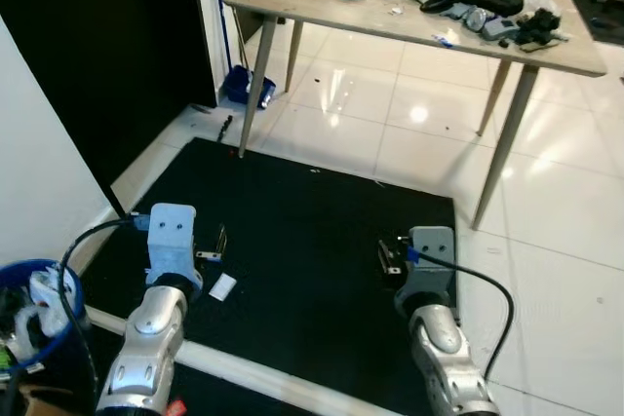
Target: Picking trash to rubbish bin
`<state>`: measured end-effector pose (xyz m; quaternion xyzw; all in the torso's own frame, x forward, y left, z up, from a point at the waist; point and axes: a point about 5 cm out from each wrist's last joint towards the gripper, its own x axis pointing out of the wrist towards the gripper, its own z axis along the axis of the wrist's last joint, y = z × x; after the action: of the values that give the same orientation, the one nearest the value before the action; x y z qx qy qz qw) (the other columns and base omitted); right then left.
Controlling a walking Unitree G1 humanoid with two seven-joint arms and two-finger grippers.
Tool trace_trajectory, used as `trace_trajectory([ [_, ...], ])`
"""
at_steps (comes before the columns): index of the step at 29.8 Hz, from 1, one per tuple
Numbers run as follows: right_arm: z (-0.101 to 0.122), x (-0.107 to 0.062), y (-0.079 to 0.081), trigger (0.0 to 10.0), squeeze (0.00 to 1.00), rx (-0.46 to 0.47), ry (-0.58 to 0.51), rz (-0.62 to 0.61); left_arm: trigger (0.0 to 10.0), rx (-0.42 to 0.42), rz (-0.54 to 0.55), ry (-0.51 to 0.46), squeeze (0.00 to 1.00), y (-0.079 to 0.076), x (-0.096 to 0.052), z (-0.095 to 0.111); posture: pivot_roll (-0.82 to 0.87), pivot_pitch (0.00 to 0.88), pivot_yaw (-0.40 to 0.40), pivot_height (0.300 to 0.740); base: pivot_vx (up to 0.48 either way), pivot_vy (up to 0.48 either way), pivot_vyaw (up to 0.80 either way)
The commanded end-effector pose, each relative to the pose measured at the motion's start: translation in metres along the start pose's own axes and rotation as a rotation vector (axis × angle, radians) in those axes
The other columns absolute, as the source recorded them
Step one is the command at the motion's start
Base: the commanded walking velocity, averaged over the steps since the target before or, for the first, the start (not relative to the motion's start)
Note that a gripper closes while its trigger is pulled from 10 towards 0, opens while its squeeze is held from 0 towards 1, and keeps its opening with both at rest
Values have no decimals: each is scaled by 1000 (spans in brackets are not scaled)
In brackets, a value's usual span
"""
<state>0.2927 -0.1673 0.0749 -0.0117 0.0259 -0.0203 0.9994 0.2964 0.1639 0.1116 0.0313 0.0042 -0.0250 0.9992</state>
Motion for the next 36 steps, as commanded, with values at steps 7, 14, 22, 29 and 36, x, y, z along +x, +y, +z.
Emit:
trace_trajectory([
  [7,-4,-3,0,10000,0,25,12,-16,10000,12,6,13,0,3,-3,-4,38,105,19,740,284,0,0],
  [14,-4,-3,-1,10000,0,27,12,-16,10000,12,3,14,0,2,-3,-4,37,106,18,740,283,0,-477],
  [22,-4,-3,-1,10000,0,32,13,-20,10000,14,3,17,0,2,-3,-5,37,109,17,740,279,0,-800],
  [29,-4,-4,-2,10000,0,31,13,-26,10000,18,0,19,0,2,-3,-6,36,111,17,740,275,0,-605],
  [36,-4,-4,-2,10000,0,24,15,-23,10000,21,-1,17,0,2,-3,-7,37,112,16,740,278,0,0],
])
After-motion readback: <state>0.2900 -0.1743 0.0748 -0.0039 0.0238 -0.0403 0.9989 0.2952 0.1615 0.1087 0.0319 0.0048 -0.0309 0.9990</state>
